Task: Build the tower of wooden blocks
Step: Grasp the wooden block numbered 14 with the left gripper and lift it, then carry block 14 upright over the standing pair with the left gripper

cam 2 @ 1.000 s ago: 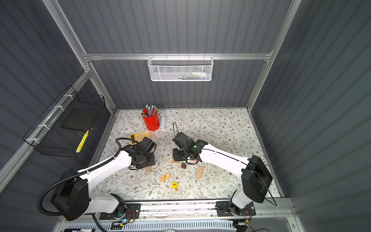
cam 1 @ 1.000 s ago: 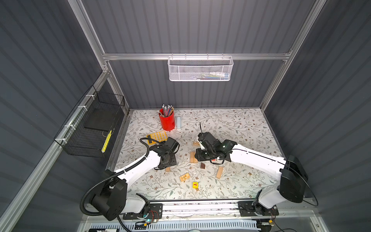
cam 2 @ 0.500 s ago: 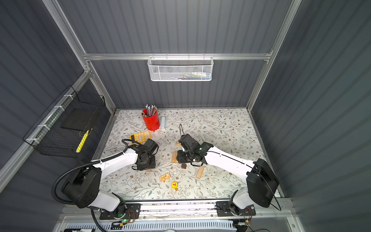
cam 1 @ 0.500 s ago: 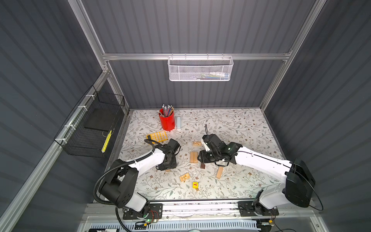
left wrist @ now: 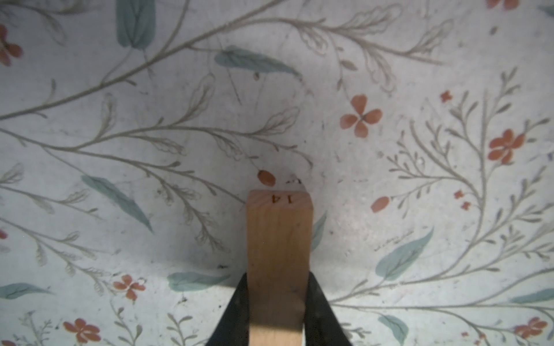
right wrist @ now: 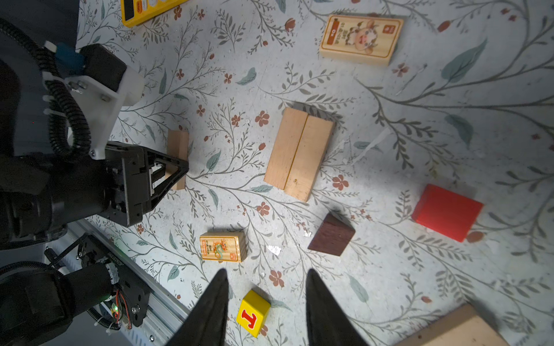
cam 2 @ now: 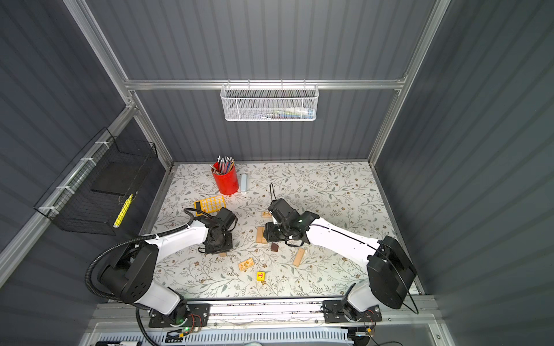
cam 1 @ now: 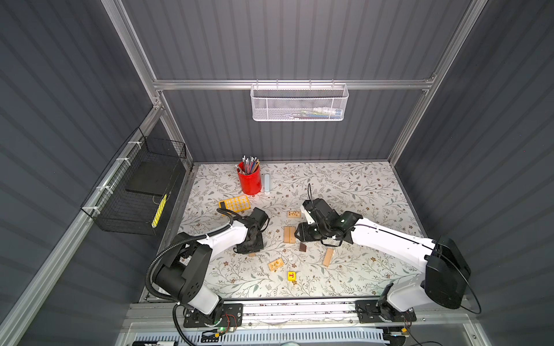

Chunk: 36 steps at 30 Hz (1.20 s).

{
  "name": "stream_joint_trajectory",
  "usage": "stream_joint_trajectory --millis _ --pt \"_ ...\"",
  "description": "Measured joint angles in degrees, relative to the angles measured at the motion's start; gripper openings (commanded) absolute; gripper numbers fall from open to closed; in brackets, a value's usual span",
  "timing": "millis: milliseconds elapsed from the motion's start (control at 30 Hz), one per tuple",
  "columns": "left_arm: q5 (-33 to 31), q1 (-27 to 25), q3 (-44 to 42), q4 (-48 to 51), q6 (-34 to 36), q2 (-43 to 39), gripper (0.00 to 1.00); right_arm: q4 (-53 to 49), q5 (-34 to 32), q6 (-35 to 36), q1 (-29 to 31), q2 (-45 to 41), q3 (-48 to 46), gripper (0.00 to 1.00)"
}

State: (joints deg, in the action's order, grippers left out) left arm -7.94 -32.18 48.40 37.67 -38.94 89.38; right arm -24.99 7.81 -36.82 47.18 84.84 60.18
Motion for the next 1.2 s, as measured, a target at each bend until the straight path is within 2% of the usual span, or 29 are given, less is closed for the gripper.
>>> stream_joint_trajectory --millis 367,600,833,1200 --pt "0.33 0.02 0.42 1.03 -0.02 -2.58 0.13 0.81 1.97 -0.76 -3.19 -1.68 -2.86 0.45" --pt "2.23 -2.45 7.34 2.19 0.0 -3.48 0.1 1.18 3.82 -1.95 -7.72 -4.66 -4.87 0.45" --pt "4.13 -7.02 18.05 2.19 1.29 3.32 0.09 1.27 4.63 -2.19 -10.43 -5.6 -6.84 0.46" --pt "4.96 -10.8 25.68 4.11 1.95 12.98 0.07 3.21 4.46 -3.48 -12.35 -6.93 -10.03 0.46"
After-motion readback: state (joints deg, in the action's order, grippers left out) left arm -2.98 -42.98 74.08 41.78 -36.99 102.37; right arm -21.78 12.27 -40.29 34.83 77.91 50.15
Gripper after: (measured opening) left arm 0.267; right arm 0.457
